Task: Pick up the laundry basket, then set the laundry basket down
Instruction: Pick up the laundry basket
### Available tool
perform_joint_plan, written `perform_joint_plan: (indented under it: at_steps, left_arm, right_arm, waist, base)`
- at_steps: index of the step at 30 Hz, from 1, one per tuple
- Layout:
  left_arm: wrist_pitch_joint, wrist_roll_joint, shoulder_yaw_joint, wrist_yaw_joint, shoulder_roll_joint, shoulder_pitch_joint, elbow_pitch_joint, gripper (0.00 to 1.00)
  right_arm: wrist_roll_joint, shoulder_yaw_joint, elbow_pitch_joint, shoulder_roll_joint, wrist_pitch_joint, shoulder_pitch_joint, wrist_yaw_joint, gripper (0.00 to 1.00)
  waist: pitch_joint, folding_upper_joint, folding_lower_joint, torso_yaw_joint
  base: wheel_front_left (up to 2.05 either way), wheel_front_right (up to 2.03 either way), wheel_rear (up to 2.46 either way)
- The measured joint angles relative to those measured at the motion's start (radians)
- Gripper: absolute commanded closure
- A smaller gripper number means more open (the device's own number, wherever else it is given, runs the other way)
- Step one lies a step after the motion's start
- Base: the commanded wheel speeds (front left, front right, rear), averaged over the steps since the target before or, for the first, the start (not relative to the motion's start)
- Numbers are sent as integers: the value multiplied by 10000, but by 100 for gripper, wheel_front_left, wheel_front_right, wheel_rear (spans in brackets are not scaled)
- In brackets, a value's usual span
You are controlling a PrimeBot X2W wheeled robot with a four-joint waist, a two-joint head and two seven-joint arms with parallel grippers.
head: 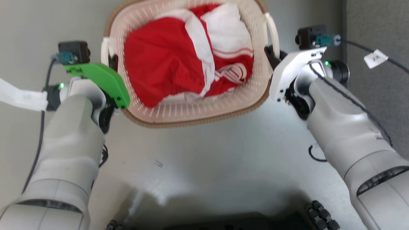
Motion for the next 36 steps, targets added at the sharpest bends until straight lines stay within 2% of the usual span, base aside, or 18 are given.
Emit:
perform_joint_plan:
  at_steps: [18,28,36]
  left_arm:
    - [-100,-58,-397,-8,-253,1634,748,100]
    - [-67,-270,-382,-77,-320,2568,880,100]
    - [414,-533,-359,-92,-408,3267,995,100]
  right_arm:
    - [1066,309,477,150,485,1780,303,100]
    - [1384,430,690,259,800,2584,316,100]
    - [1735,481,855,303,1093,3256,395,100]
  waist:
    - [-2268,0,0,-58]
    - [-3397,0,0,-106]
    - [-4304,0,0,-115]
  base:
    - [0,0,0]
    - [0,0,0]
    - [0,0,0]
